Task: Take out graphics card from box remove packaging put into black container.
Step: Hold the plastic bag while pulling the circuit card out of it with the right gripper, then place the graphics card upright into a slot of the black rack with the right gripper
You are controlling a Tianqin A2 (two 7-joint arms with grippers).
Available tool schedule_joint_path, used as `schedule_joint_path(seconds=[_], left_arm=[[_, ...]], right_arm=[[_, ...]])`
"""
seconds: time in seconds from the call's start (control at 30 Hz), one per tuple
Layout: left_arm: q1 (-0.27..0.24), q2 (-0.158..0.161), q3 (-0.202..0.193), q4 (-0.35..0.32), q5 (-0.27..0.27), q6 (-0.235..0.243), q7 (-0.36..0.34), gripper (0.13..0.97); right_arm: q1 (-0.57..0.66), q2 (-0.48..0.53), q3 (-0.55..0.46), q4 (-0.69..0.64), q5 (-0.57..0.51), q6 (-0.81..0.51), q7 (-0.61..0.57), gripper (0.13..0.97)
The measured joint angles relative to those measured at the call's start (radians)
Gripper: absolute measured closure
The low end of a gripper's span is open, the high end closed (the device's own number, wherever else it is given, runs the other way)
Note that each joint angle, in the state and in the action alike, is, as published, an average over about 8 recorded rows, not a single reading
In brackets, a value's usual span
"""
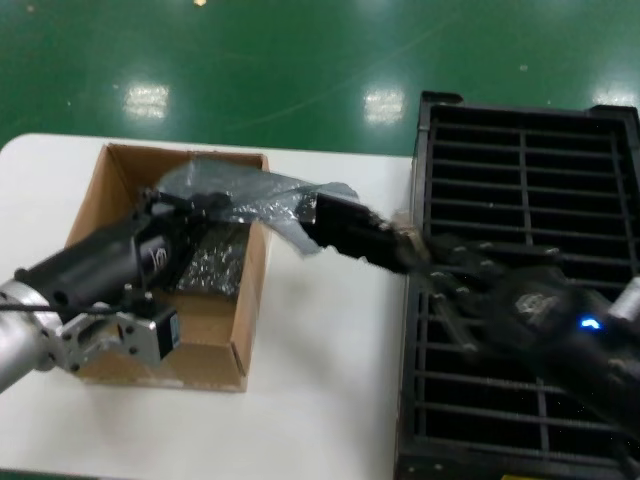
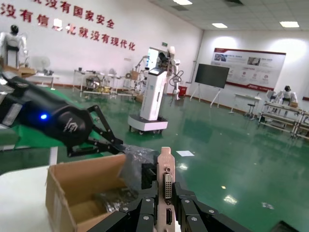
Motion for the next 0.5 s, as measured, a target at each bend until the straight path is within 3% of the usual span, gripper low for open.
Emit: schedule_joint_path(seconds=[0.27, 0.5], left_arm=[[0.000, 0.000, 0.000, 0.000, 0.000, 0.000, 0.000, 0.957], [0.000, 0.000, 0.000, 0.000, 0.000, 0.000, 0.000, 0.957]], right_arm=[[-0.137, 0.182, 0.155, 0.095, 0.105, -0.013, -0.046, 0.907], [-0.169, 0.309, 0.192, 0.107, 0.057, -0.041, -0.025, 0.907]])
